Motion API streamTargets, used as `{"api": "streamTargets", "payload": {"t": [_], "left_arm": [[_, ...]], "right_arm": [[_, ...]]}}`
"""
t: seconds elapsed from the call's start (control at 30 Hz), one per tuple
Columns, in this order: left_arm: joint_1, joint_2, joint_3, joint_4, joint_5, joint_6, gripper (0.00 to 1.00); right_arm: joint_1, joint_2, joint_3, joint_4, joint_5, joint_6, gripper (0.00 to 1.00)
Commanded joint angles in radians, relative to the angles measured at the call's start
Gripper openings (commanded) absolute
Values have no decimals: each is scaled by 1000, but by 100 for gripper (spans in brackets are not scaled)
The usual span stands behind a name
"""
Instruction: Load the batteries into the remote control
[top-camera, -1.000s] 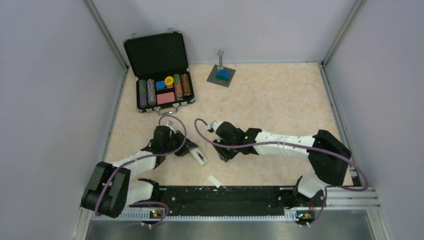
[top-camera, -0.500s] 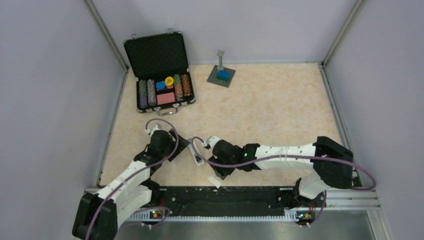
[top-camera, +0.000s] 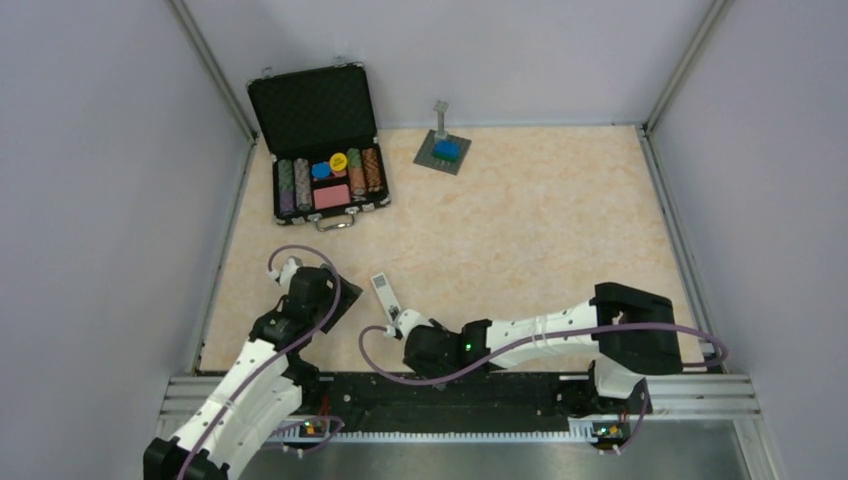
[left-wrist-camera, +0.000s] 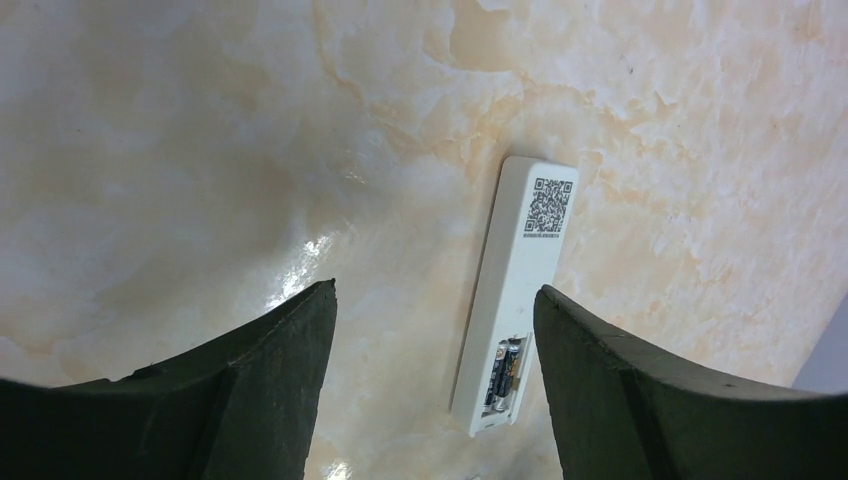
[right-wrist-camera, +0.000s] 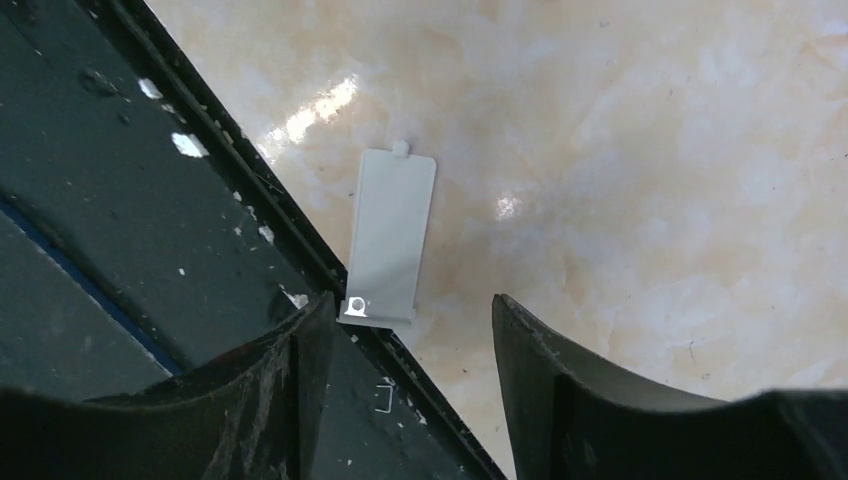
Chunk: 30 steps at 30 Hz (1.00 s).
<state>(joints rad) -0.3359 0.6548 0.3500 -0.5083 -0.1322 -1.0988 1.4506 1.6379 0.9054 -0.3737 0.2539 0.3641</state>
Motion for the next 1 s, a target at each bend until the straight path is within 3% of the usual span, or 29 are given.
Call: {"api": "streamTargets", "payload": {"t": [0.0, 0.37, 0.73, 0.97], "left_arm": [[-1, -43, 35, -53, -59, -17, 76], [-2, -80, 13, -62, -85, -15, 76], [-1, -84, 7, -50, -79, -13, 76], [-1, -83, 4, -32, -46, -14, 76]], "right_arm": [[28, 40, 62, -13, 90, 9, 58], [29, 97, 93, -33, 110, 11, 52], [31, 103, 102, -53, 115, 1, 29], [30, 96, 111, -79, 155, 3, 25]]}}
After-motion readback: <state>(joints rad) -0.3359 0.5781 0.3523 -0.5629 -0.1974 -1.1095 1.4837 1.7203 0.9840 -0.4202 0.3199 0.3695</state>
